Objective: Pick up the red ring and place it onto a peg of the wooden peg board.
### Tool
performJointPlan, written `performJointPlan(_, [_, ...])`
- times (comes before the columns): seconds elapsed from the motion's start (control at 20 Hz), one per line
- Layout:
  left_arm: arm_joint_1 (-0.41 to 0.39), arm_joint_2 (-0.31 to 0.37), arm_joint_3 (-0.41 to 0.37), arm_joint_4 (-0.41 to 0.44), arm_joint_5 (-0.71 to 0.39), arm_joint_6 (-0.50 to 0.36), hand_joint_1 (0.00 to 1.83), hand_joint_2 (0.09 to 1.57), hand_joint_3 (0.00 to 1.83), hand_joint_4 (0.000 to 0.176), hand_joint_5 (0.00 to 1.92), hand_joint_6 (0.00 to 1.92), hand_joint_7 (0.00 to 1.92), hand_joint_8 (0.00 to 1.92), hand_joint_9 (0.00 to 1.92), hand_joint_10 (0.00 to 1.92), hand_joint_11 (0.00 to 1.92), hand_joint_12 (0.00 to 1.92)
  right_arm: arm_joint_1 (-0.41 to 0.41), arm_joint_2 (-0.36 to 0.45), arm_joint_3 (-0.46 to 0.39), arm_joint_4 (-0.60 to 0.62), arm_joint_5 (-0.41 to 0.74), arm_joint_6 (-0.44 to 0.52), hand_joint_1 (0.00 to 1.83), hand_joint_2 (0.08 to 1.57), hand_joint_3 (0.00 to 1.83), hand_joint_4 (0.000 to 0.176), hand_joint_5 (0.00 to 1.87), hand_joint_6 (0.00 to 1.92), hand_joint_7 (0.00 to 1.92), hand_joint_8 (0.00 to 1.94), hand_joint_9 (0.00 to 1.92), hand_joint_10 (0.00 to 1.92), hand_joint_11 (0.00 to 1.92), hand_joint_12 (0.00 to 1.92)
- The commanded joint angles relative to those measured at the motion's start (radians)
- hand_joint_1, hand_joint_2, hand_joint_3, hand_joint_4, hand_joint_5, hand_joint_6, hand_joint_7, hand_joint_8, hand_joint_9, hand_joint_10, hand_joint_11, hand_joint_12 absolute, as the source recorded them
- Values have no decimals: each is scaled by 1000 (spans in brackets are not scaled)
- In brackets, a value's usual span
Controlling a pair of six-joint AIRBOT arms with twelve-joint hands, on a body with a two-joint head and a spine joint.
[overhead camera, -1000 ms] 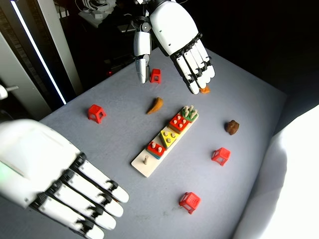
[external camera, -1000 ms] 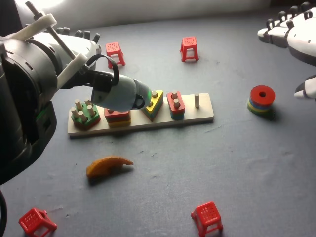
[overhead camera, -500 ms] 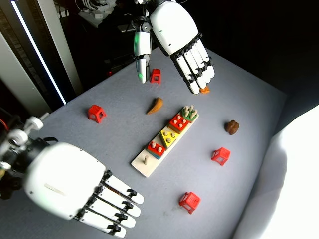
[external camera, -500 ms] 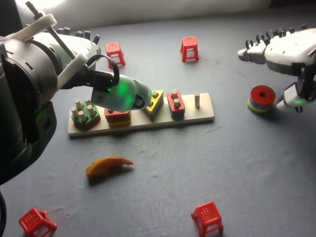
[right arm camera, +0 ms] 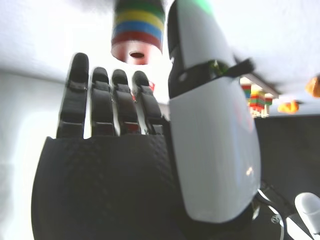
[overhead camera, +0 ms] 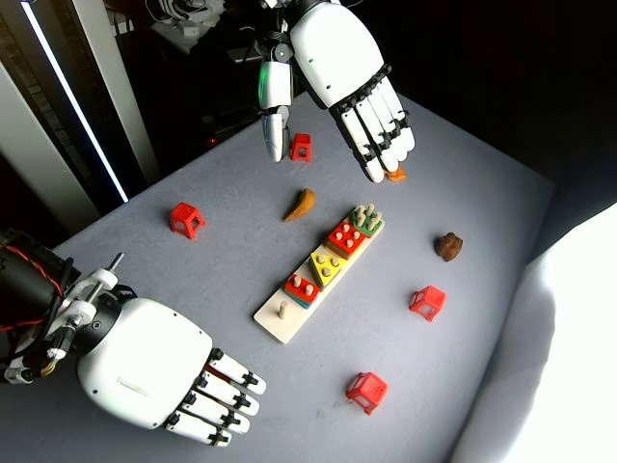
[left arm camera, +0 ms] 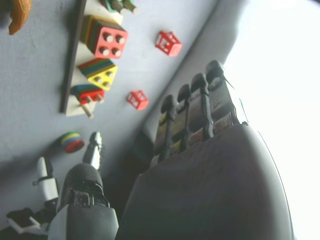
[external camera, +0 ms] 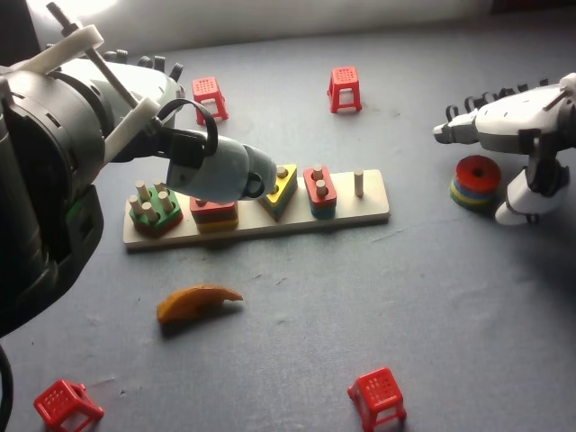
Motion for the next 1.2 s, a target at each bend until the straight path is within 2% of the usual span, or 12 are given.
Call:
performJointPlan(0.0, [-7, 2, 1, 91, 4, -2, 0, 1084, 3, 0, 47, 2, 21, 1, 13, 2, 15, 78, -2, -6, 13, -30, 14, -2, 1305, 1027, 3, 0, 79, 7, 32, 5, 25, 9, 0, 384])
performJointPlan(0.15, [-7, 2, 1, 91, 4, -2, 0, 1085, 3, 0, 71, 9, 50, 10, 40, 10, 30, 89, -5, -33, 46, -30, 18, 2, 1341, 1013, 0, 0, 106, 12, 36, 3, 33, 9, 0, 424])
performJointPlan(0.3, [-7, 2, 1, 91, 4, -2, 0, 1085, 2, 0, 84, 12, 63, 12, 45, 10, 24, 91, -15, -58, 77, -30, 20, 3, 1311, 1024, 2, 0, 79, 1, 20, 0, 25, 4, 0, 378])
performJointPlan(0.35, [-7, 2, 1, 91, 4, -2, 0, 1077, 0, 0, 74, 6, 53, 7, 41, 8, 22, 92, -16, -66, 88, -30, 26, 3, 1306, 1012, 0, 0, 102, 8, 44, 6, 47, 12, 0, 428])
performJointPlan(0.6, [-7, 2, 1, 91, 4, -2, 0, 1078, 0, 0, 68, 0, 47, 0, 33, 0, 17, 101, -15, -76, 103, -30, 35, 6, 1285, 1010, 0, 0, 118, 6, 71, 6, 71, 14, 0, 427])
performJointPlan(0.7, [-7, 2, 1, 91, 4, -2, 0, 1081, 0, 0, 82, 6, 56, 4, 41, 3, 23, 107, -16, -76, 104, -31, 35, 4, 1301, 999, 0, 0, 133, 9, 83, 6, 83, 15, 0, 505])
performJointPlan(0.85, [-7, 2, 1, 92, 4, -2, 0, 1086, 2, 0, 94, 9, 67, 6, 50, 6, 21, 111, -17, -75, 104, -31, 37, 4, 1293, 1028, 7, 0, 139, 6, 71, 0, 71, 5, 0, 468])
performJointPlan(0.95, [-7, 2, 1, 92, 4, -2, 0, 1083, 1, 0, 103, 10, 79, 9, 57, 7, 22, 118, -17, -75, 104, -31, 37, 3, 1321, 1017, 1, 0, 176, 12, 107, 9, 105, 15, 0, 585])
performJointPlan(1.1, [-7, 2, 1, 92, 7, -2, 0, 1089, 4, 0, 93, 4, 81, 8, 58, 6, 19, 120, -18, -76, 104, -32, 38, 1, 1318, 1024, 3, 0, 170, 7, 105, 4, 102, 12, 0, 602])
performJointPlan(1.15, [-7, 2, 1, 92, 7, -2, 0, 1087, 2, 0, 95, 4, 83, 7, 62, 7, 15, 122, -18, -76, 104, -32, 38, 1, 1330, 1021, 0, 0, 211, 17, 159, 16, 154, 29, 0, 730])
